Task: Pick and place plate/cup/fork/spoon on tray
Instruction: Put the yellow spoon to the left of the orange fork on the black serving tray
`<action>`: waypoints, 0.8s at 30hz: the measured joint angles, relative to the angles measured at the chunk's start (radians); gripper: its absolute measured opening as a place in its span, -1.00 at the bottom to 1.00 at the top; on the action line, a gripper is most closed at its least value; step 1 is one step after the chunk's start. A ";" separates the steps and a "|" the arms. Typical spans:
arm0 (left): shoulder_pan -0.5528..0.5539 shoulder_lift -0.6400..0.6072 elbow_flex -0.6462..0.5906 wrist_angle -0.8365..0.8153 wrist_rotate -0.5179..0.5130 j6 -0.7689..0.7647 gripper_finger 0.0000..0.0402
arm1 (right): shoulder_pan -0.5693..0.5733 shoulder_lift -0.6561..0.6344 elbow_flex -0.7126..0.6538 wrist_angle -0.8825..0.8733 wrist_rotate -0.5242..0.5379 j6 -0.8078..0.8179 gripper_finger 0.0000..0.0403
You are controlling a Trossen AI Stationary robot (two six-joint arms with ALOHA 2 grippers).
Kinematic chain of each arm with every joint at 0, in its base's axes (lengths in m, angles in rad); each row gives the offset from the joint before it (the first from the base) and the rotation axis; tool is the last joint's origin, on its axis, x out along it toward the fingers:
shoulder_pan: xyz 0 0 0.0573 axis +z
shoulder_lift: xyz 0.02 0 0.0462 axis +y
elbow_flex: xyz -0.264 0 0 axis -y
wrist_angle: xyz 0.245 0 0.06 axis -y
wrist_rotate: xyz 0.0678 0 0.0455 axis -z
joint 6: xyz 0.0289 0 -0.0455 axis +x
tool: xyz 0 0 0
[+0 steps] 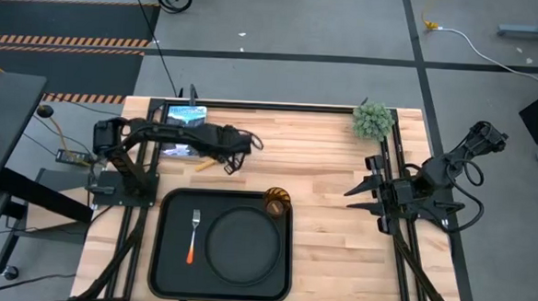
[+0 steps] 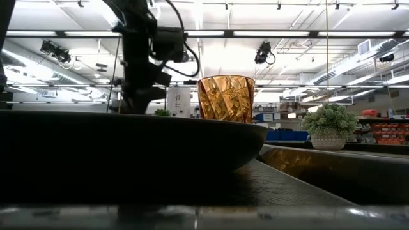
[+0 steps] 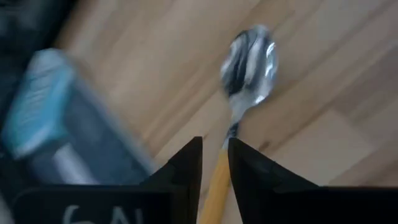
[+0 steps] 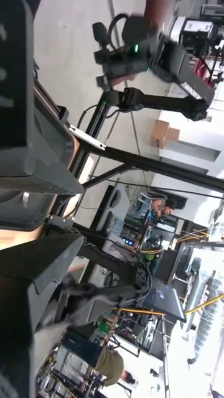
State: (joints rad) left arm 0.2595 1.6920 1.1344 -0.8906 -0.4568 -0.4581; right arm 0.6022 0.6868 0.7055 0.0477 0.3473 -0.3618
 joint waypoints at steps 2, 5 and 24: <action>0.068 -0.002 -0.021 0.082 0.112 0.083 -0.58 | 0.000 0.000 0.000 -0.006 0.000 0.000 -0.40; 0.167 -0.002 -0.063 0.113 0.212 0.173 -0.66 | 0.000 0.000 0.000 -0.023 0.001 0.001 -0.40; 0.308 0.003 -0.112 0.157 0.527 0.470 -0.34 | -0.039 -0.001 0.000 -0.041 0.134 -0.058 -0.40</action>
State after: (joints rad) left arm 0.5676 1.6954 1.0229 -0.7336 0.0700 0.0116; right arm 0.5631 0.6857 0.7055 0.0065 0.4809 -0.4200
